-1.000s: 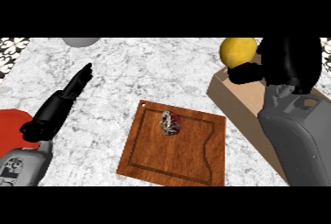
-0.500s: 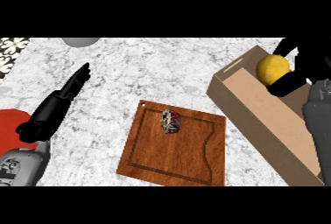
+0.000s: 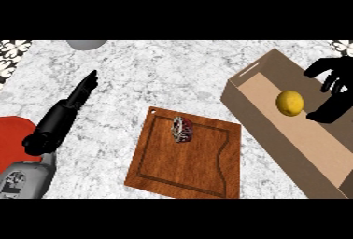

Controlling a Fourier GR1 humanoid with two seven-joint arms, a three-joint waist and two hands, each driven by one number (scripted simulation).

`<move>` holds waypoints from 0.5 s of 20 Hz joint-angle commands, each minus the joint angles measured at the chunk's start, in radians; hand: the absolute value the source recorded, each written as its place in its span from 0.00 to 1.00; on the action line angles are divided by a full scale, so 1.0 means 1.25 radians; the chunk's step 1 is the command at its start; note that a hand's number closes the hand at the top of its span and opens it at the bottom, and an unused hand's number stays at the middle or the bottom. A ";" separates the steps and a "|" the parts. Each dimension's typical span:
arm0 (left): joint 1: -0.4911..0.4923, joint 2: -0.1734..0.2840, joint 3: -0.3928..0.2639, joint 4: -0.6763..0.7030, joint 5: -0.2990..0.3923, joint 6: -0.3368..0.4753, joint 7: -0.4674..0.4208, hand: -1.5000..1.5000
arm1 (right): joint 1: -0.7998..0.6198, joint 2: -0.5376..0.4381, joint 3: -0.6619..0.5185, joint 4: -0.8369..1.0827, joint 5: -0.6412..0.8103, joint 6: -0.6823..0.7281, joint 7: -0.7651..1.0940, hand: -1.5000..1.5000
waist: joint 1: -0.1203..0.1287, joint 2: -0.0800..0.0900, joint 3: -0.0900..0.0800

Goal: Pick the lemon from the cutting board and place it in the cardboard box

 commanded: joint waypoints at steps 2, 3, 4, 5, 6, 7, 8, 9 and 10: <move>-0.033 0.015 0.041 -0.001 0.035 -0.036 0.042 0.50 | 0.049 -0.027 -0.035 0.017 -0.063 0.007 -0.161 0.00 | 0.000 0.001 0.000; -0.006 -0.036 -0.012 0.005 -0.033 0.019 0.010 0.50 | 0.029 0.016 -0.030 -0.025 -0.068 -0.007 -0.122 0.00 | 0.000 0.000 0.000; -0.036 0.000 0.022 -0.004 0.013 -0.022 0.047 0.50 | -0.025 0.024 -0.048 0.007 -0.074 -0.042 -0.138 0.00 | 0.006 0.002 0.000; -0.009 0.008 0.026 0.002 0.018 -0.034 0.014 0.50 | 0.033 0.044 -0.067 -0.038 -0.081 -0.101 -0.178 0.00 | 0.000 0.000 0.001; -0.010 0.008 0.029 0.051 0.000 -0.024 -0.033 0.50 | -0.016 0.043 -0.125 -0.025 -0.121 -0.120 -0.187 0.00 | -0.004 0.004 0.000; 0.004 -0.015 0.004 0.016 -0.013 -0.003 -0.009 0.50 | -0.026 0.091 -0.164 -0.056 -0.160 -0.161 -0.175 0.00 | -0.007 -0.002 0.001; 0.000 -0.009 0.012 0.002 -0.002 -0.006 0.012 0.50 | -0.031 0.120 -0.222 -0.055 -0.214 -0.192 -0.189 0.00 | -0.011 -0.006 0.004; -0.016 -0.017 0.006 0.007 -0.002 -0.008 0.009 0.50 | -0.058 0.150 -0.268 -0.040 -0.252 -0.225 -0.175 0.00 | -0.013 -0.004 0.004; -0.002 -0.003 0.021 0.008 0.005 -0.014 0.007 0.50 | -0.049 0.167 -0.308 -0.036 -0.284 -0.251 -0.182 0.00 | -0.010 -0.004 0.004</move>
